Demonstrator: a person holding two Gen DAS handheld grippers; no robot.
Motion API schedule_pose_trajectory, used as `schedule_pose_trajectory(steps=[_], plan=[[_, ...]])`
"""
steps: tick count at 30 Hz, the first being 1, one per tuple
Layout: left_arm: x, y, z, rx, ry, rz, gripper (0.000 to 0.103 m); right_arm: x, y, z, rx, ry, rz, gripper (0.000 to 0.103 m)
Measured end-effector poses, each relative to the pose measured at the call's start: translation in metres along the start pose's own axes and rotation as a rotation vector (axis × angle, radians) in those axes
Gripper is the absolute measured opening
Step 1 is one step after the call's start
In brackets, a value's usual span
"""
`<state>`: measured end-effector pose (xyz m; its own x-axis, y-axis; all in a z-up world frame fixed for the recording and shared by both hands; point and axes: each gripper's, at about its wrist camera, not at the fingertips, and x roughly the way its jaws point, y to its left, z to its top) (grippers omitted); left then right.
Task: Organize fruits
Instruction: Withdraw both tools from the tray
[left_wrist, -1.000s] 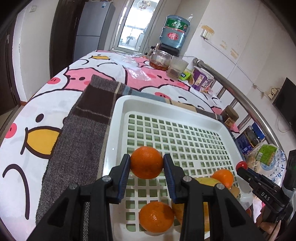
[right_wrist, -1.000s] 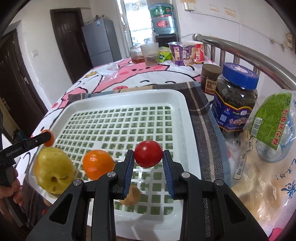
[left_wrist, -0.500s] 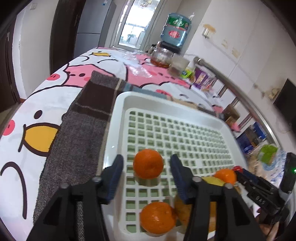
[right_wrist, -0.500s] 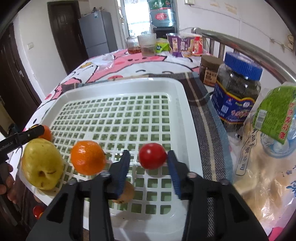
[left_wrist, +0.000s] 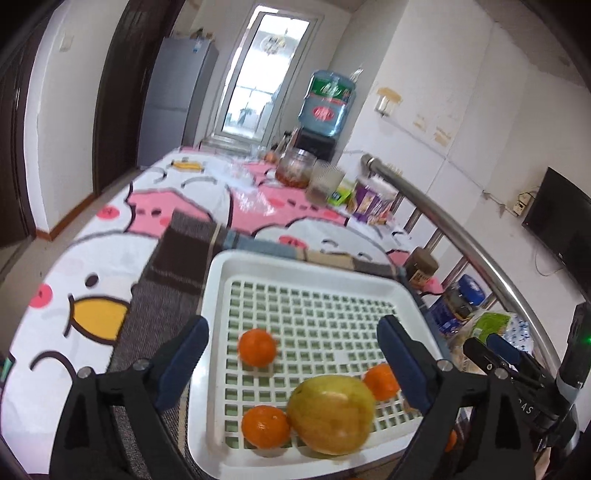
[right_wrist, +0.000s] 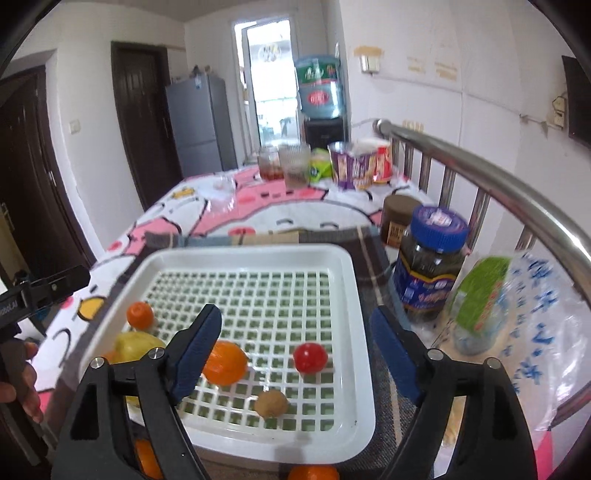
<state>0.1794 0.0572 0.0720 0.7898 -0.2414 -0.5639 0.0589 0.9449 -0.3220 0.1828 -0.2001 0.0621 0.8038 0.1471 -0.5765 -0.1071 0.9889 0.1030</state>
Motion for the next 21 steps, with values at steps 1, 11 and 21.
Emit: schedule_pose_trajectory(steps=[1,11,21], plan=[[-0.005,-0.006,0.001,0.018,-0.004,0.006,0.096,-0.005,0.001,0.002,0.002,-0.015,0.0,0.084],[-0.058,-0.046,0.005,0.133,-0.099,-0.005,0.1,-0.063,0.007,0.018,0.01,-0.129,-0.046,0.088],[-0.096,-0.076,-0.001,0.176,-0.187,-0.098,0.103,-0.111,0.01,-0.018,-0.044,-0.209,-0.026,0.096]])
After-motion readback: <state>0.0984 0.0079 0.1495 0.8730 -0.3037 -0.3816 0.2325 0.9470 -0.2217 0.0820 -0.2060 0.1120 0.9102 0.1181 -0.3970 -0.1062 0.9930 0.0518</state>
